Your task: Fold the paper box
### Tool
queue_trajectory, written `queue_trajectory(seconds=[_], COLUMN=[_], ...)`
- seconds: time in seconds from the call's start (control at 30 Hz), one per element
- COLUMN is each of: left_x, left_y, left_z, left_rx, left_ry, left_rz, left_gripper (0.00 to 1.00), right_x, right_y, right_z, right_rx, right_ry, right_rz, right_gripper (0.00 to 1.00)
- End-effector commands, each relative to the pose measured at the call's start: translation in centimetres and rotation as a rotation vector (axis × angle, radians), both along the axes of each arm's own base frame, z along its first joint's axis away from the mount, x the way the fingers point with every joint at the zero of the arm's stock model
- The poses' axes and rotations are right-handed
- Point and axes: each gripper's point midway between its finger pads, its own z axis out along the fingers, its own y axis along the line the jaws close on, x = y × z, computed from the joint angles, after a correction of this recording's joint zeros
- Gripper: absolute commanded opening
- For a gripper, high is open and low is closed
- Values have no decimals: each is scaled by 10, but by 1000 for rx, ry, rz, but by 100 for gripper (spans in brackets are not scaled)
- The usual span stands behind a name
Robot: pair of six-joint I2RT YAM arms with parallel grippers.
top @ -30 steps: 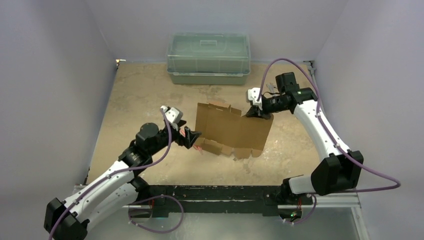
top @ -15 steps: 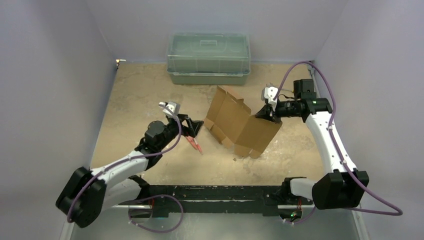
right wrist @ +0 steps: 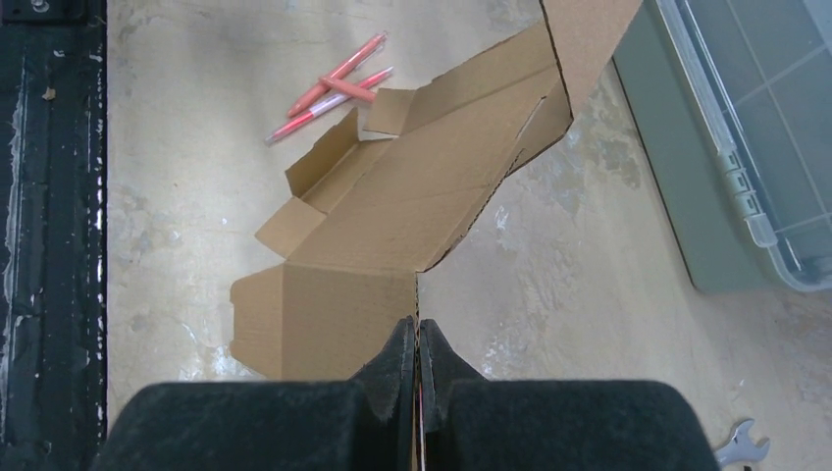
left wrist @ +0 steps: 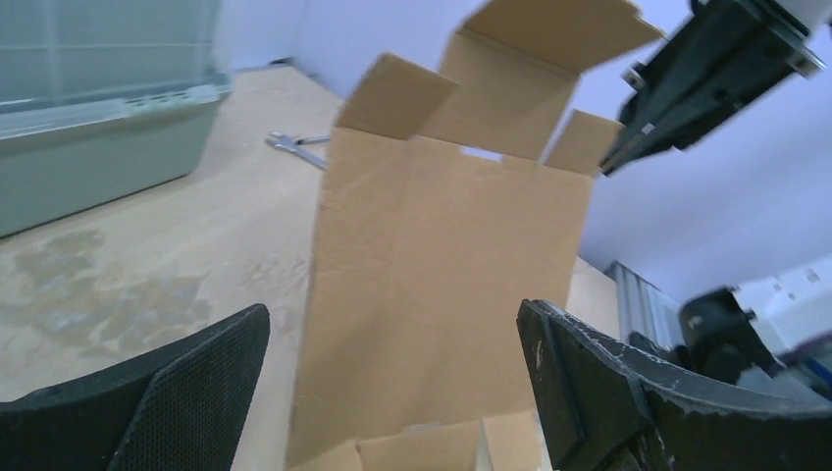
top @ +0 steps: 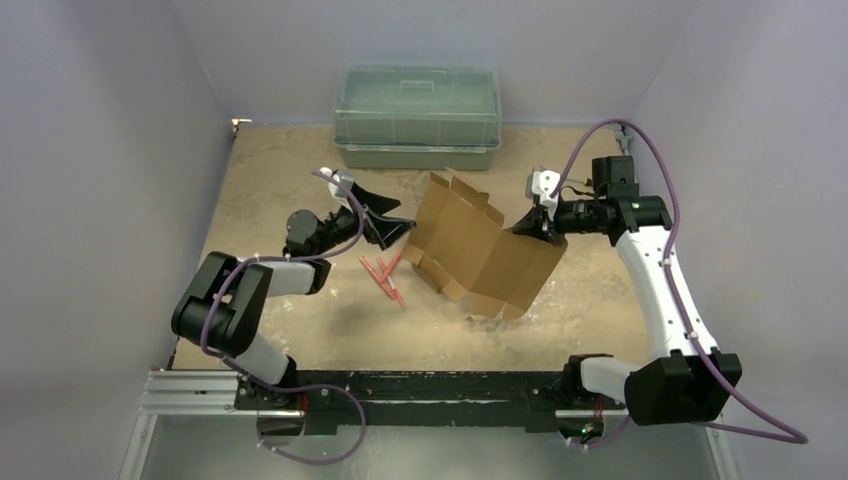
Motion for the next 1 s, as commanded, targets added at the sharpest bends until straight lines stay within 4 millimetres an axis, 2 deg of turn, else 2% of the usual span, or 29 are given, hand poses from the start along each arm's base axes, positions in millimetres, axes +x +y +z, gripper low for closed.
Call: queue_trajectory(seconds=[0.0,0.2,0.37,0.57,0.7,0.87,0.97], left_x=[-30,-21,-14,-12,-4,-10,-22], left_y=[-12,-19,-23,-25,-25,-26,-29], left_z=[29,15,4,3,-7,-2,4], left_rx=[-43,-108,-133,-126,-113,-127,-131], left_ry=[-179,-102,-77,-95,-87,-85,-84], left_rz=[-194,-248,-259,-243,-215,-236,-270], left_gripper=[98,83,82,82,83,81,69], right_x=[-6,-7,-9,-10,-14,-17,-13], right_y=[3,5,6,7,8,8,7], right_z=[26,29,30,30,33,35,34], right_rx=[30,39,51,56,59,69,69], right_ry=[-39,-27,-22,-22,-32,-40,-39], right_rz=[11,20,28,32,34,27,11], right_gripper=[0,0,0,0,0,0,0])
